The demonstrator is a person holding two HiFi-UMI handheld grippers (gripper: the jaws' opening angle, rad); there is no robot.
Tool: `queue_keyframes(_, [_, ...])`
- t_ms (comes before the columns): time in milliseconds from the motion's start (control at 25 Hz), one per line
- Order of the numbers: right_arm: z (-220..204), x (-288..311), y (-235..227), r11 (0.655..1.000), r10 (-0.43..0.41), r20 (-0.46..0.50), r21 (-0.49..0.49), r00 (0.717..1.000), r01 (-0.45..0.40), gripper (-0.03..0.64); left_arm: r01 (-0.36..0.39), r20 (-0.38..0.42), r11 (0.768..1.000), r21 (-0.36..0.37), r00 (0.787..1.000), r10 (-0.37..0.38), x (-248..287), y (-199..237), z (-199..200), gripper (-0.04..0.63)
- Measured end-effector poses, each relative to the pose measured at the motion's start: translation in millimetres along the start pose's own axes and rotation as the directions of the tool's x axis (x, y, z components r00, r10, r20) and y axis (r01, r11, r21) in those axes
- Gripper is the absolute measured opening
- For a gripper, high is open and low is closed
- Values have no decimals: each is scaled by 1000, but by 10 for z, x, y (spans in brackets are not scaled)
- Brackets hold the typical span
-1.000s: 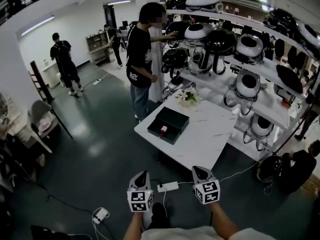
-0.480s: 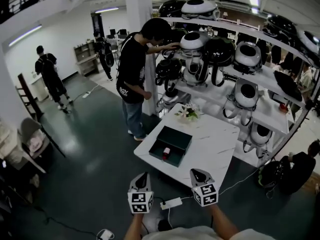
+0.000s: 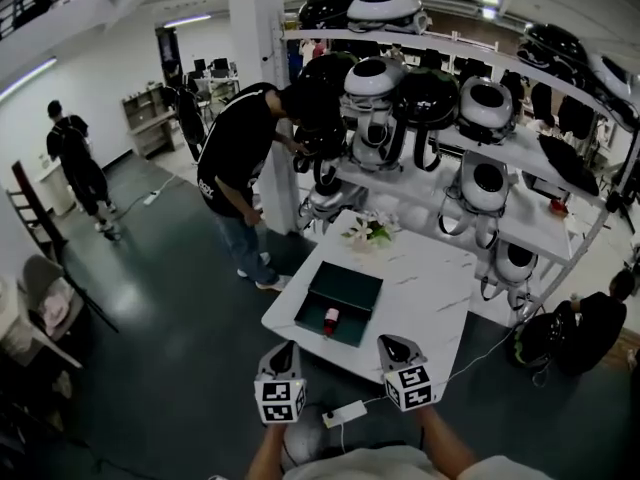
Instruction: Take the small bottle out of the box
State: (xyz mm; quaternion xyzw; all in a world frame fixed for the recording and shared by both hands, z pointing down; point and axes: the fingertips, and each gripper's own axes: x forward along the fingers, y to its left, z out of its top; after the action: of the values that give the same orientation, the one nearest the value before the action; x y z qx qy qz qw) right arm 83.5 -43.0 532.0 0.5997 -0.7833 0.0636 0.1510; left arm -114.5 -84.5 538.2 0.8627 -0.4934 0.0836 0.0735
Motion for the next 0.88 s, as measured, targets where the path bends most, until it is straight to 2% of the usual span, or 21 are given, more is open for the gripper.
queue_keyframes(480, [-62,187,-173,999,-13,-34,30,999,14,20,33,-37,999,8,999,-32,336,-7,9,18])
queue_keyframes(880, [-72,652,-606,998,57,-36,26,998,-56,21,-30,-60,1000,-4,998,30,862,-46,15,18])
